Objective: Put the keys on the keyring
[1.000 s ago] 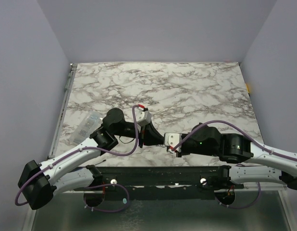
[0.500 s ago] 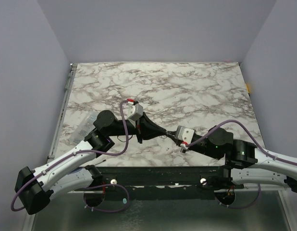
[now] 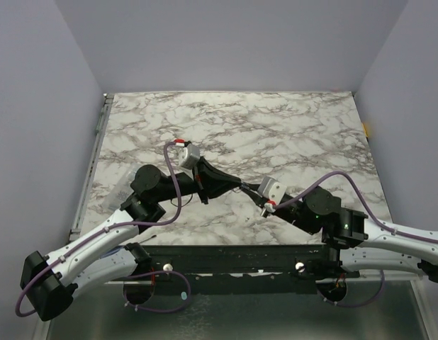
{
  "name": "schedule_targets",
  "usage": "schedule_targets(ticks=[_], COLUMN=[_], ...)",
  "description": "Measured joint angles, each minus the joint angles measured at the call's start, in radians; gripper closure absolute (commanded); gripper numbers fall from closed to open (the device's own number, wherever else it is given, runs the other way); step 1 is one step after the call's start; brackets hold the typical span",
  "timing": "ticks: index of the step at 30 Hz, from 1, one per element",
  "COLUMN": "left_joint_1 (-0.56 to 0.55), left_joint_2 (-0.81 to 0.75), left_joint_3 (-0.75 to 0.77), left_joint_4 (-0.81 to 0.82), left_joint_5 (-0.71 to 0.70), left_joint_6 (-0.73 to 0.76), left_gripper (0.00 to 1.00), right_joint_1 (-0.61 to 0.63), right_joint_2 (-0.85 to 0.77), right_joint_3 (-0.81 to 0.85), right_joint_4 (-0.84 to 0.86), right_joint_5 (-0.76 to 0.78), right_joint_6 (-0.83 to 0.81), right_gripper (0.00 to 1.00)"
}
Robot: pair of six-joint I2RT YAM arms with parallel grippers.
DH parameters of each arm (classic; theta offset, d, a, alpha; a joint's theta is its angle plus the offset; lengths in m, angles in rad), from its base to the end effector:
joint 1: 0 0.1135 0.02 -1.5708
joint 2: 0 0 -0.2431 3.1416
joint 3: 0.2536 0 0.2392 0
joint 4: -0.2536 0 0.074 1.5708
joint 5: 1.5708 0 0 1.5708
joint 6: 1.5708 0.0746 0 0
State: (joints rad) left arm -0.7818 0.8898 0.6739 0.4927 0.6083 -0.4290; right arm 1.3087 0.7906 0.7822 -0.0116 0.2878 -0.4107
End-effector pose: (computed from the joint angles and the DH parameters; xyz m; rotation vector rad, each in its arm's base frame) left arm 0.1375 -0.1966 0.3483 0.8049 1.2552 -1.3926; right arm 0.0792 0.2133 0.3414 -1.0598 1.2118 0.4701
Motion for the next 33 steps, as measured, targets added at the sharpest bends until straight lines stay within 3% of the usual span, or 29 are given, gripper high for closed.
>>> schedule_targets(ticks=[15,16,20,22,26,33], left_joint_1=[0.002,0.002,0.002,0.012,0.032,0.034], left_joint_2=[-0.002,-0.004,-0.017,-0.019,-0.039,-0.102], left_joint_3=[-0.029,-0.031,-0.043,-0.045,-0.045,-0.039], left_joint_4=[0.028,0.030,0.035,0.035,0.027,-0.034], left_joint_5=[-0.114,-0.117,-0.123,-0.131,-0.126,0.012], left_joint_6=[-0.084,-0.085,-0.066,-0.053,0.012,0.144], left_gripper=[1.00,0.97,0.46,0.34,0.26,0.26], right_joint_1=[-0.002,-0.002,-0.002,-0.002,0.001,0.001], right_joint_2=[0.022,0.023,0.024,0.020,0.008,-0.008], right_joint_3=[-0.036,-0.037,-0.037,-0.037,-0.011,0.122], right_joint_4=[0.097,0.100,0.103,0.096,-0.006,-0.285], right_joint_5=[0.061,0.062,0.061,0.055,-0.009,-0.154], right_joint_6=[0.003,0.003,0.002,0.000,-0.010,-0.017], right_gripper=[0.99,0.99,0.99,0.99,0.99,0.99])
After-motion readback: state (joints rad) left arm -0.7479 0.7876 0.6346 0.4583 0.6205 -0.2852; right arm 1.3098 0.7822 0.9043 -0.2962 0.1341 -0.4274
